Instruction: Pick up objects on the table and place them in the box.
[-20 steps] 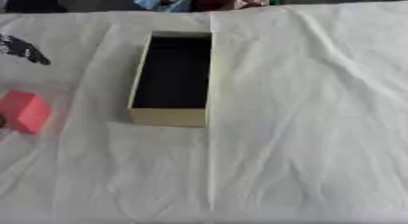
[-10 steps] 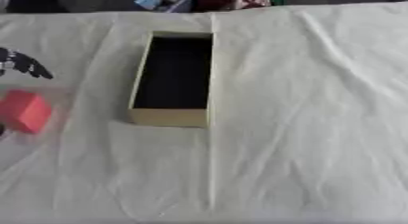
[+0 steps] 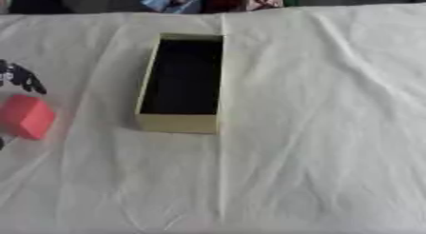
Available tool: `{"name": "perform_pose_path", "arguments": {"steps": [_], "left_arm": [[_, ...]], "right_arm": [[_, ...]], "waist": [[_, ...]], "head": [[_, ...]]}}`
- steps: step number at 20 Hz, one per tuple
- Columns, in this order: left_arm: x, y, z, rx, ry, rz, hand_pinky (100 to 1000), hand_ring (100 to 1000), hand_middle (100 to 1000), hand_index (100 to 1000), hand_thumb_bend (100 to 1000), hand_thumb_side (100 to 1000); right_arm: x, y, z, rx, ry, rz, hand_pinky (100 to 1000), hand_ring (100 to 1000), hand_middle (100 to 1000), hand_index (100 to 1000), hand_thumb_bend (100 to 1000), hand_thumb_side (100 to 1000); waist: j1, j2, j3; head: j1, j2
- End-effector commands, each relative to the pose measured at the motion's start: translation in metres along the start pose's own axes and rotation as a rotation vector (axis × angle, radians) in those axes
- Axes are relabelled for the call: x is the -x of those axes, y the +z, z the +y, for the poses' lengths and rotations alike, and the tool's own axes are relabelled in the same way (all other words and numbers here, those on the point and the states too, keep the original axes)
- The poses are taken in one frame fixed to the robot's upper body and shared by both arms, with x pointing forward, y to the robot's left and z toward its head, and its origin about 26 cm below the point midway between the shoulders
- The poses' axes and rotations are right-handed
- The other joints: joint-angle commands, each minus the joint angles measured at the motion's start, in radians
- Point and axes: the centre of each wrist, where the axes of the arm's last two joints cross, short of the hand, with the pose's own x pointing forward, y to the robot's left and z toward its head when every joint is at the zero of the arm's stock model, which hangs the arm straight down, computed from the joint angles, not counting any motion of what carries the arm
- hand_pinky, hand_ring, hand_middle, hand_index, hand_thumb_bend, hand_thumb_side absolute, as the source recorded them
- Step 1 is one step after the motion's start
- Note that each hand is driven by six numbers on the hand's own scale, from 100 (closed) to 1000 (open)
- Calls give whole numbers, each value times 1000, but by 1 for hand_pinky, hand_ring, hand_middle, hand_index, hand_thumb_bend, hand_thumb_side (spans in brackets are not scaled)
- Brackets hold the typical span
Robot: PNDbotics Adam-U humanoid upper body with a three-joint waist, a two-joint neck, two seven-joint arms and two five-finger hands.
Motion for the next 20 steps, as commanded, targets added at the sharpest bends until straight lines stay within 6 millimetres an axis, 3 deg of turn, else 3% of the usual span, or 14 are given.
{"name": "perform_pose_path", "arguments": {"steps": [1,6,8,20], "left_arm": [[4,12,11,69,-66,-9,835,816,798,878,827,264],[4,15,16,49,-32,40,821,802,784,860,751,205],[4,14,15,54,-30,55,816,801,785,858,716,100],[6,12,16,49,-34,69,729,730,733,792,600,100]], "right_arm": [[-6,-5,-3,4,8,-30,845,805,800,804,100,403],[-6,-5,-3,5,10,-27,845,805,799,805,100,402],[-6,-5,-3,5,10,-27,845,805,799,805,100,402],[-5,-4,-3,13,12,-22,846,807,800,805,100,400]], "waist": [[1,-9,1],[0,-6,2],[0,-5,2],[-3,1,1]], "head": [[2,-5],[3,-6],[4,-7],[6,-11]]}}
